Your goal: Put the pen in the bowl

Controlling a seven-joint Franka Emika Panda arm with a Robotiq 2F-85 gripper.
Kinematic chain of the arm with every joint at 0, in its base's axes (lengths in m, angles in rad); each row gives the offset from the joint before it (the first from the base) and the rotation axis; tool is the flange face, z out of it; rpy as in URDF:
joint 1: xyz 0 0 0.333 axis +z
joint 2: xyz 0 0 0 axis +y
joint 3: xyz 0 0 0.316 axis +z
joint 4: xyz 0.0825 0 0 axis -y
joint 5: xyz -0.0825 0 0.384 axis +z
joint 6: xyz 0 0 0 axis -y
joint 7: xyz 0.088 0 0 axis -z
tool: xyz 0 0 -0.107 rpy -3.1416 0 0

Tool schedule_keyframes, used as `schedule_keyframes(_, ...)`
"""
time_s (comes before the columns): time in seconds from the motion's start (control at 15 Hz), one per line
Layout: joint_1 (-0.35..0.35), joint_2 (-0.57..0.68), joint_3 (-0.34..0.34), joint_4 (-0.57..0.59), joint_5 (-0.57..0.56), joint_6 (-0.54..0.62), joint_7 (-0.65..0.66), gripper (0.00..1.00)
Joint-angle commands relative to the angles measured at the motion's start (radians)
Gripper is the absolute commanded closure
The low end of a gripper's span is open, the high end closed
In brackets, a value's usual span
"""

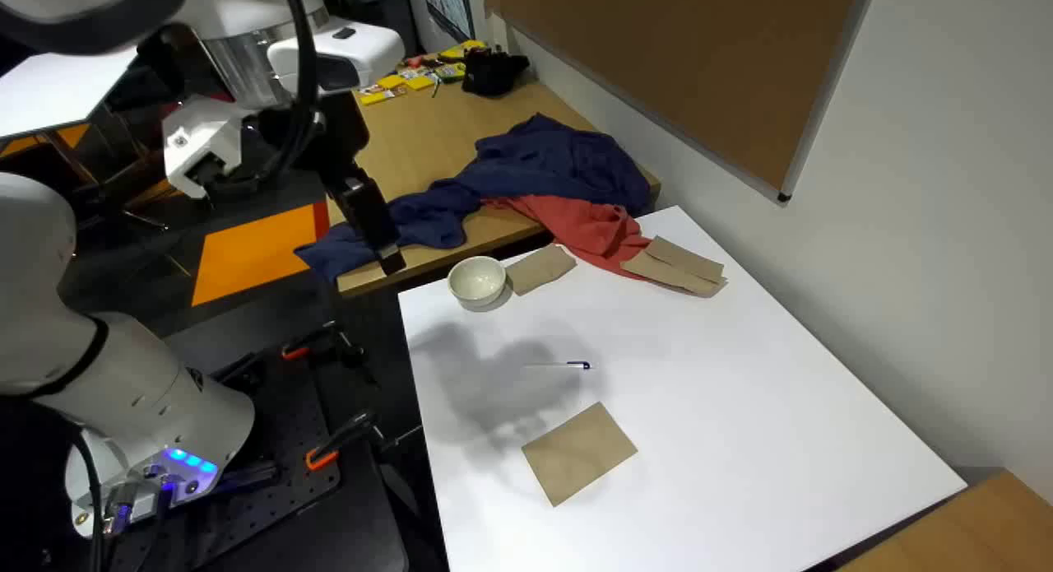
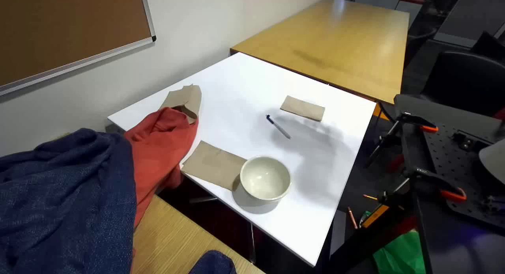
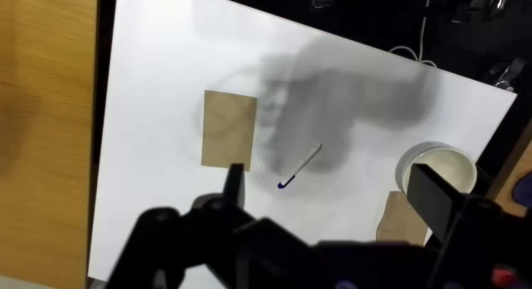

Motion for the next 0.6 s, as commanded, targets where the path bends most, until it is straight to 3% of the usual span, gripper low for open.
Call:
schedule_keyframes(0.0, -0.002, 0.0, 0.002, 0.002, 0.002, -0.002, -0.001, 0.0)
schedule_keyframes(0.53, 0.013, 0.045, 0.004, 0.007, 0.021, 0.049, 0.017, 0.0)
